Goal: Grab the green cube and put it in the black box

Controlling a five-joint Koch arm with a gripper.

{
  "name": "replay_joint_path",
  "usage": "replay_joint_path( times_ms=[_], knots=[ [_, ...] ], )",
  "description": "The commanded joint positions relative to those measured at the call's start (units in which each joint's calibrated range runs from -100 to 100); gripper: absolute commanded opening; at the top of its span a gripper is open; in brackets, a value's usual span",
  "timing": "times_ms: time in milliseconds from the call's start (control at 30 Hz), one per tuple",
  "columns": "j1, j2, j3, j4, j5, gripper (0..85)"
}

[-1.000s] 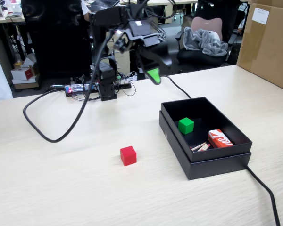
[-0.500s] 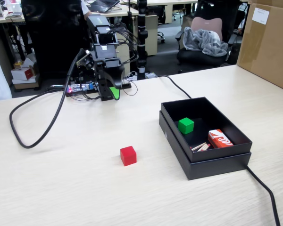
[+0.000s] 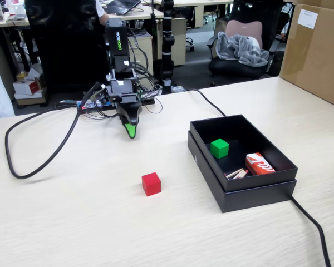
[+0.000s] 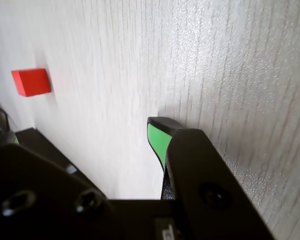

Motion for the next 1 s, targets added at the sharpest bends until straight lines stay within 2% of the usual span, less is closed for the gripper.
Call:
replay_joint_path(
  times_ms=[0,300,967],
  knots=[
    [0.3,0.0,-0.7,8.0,-0.2,49.7],
    [2.1,2.6,-6.4,10.1,-0.1,49.7],
    [2.1,6.4,-6.5,9.9,0.0,49.2]
  ],
)
